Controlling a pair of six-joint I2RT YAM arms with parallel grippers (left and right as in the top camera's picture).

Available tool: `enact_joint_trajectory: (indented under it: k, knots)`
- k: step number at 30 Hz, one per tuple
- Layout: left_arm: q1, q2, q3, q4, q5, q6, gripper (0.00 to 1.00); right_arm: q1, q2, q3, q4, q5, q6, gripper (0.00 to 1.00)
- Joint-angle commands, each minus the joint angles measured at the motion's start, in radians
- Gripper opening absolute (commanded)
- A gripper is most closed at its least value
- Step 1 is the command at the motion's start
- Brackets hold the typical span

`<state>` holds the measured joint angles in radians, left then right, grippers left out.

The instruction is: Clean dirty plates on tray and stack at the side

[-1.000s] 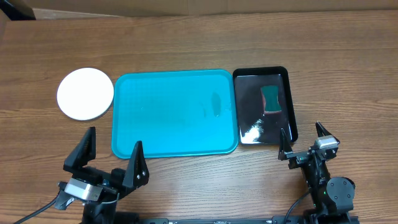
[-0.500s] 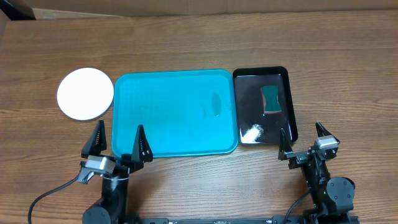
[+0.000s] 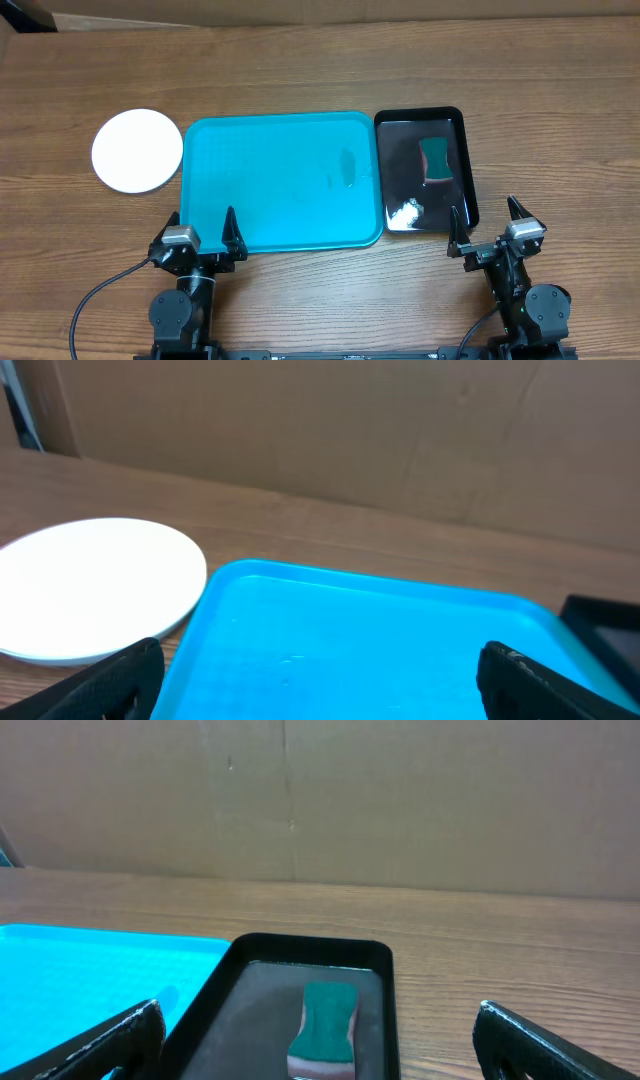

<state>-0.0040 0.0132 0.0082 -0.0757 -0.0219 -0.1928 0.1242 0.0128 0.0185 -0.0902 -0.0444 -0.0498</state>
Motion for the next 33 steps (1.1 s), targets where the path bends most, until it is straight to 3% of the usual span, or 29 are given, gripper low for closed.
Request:
enact_joint_trajectory:
  k: [1, 33]
  knots:
    - [0.01, -0.01, -0.003, 0.001, -0.026, 0.16, 1.0, -0.006, -0.01, -0.01, 0.007, 0.006, -0.003, 1.0]
    - [0.01, -0.01, -0.003, 0.001, -0.011, 0.171, 1.0, -0.006, -0.01, -0.01, 0.007, 0.006, -0.003, 1.0]
